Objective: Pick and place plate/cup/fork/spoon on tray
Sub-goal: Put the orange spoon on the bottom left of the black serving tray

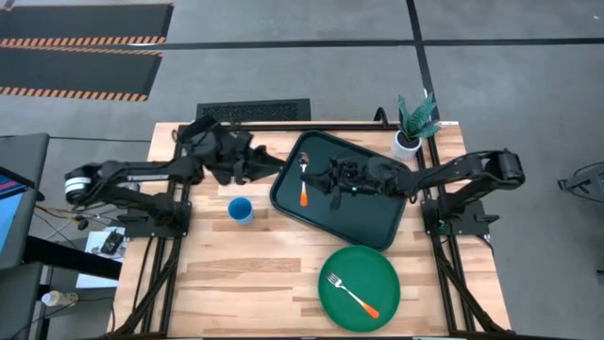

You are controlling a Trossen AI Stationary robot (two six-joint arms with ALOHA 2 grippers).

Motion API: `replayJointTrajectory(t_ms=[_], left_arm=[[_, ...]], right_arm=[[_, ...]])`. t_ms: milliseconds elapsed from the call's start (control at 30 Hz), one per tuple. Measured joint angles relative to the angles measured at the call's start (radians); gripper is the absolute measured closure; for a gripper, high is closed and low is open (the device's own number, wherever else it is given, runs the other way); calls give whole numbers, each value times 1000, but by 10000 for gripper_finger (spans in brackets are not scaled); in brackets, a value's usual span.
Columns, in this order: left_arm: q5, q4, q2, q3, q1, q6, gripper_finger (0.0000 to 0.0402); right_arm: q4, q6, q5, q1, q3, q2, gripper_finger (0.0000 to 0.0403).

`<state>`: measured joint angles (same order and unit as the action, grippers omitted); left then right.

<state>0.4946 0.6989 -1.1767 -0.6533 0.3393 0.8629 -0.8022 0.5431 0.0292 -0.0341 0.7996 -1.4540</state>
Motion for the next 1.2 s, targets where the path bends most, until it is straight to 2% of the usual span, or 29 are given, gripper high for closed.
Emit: replayJointTrajectory(t_ms=[200,400,600,700,833,1000,1133,1200], left_arm=[[77,-61,-123,-128,-1,-146,136],[85,-181,-178,-204,-1,-272,136],[3,-169,-184,-215,0,-327,137],[-26,-158,-184,-215,6,-350,150],[-49,-166,-184,-215,11,-374,200],[-104,-165,-183,-215,10,-387,289],[-107,-166,-183,-215,9,-400,366],[-110,-171,-183,-215,10,-403,391]], right_arm=[[-34,44,-8,2,0,-51,402],[-54,43,-8,2,1,-58,402],[-39,42,-8,2,1,-58,402],[-44,32,-8,1,1,-58,402],[-39,33,-6,-8,1,-58,402],[-35,36,4,-11,1,-58,402],[-27,40,7,-20,1,-58,398],[-7,62,15,-24,1,-57,390]])
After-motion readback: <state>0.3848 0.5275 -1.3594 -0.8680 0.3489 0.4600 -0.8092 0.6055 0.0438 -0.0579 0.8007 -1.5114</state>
